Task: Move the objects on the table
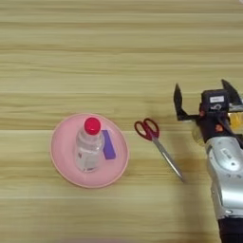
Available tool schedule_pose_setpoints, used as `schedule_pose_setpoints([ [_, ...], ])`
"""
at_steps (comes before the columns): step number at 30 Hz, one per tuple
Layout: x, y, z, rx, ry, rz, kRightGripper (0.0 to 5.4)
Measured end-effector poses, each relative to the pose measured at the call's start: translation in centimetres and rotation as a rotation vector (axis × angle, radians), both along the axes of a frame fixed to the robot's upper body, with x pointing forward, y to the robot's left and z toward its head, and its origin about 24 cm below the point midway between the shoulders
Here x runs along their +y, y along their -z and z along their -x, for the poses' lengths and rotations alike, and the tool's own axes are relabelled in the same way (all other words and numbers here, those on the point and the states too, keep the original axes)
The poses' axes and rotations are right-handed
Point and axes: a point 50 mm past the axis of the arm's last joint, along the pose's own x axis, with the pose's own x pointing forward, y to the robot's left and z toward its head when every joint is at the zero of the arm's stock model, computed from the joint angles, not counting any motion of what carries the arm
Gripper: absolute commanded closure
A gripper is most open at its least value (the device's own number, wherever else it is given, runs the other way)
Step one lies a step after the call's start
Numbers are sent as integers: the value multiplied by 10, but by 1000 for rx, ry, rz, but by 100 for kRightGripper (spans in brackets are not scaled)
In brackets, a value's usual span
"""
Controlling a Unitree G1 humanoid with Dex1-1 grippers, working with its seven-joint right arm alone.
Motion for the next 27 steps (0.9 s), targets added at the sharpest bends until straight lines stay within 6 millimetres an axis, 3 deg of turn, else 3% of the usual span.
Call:
schedule_pose_setpoints([
  [11, -26, -15, 4, -88, 184, 26, 4],
  [27, -38, 14, 3, 98, 246, -109, 4],
])
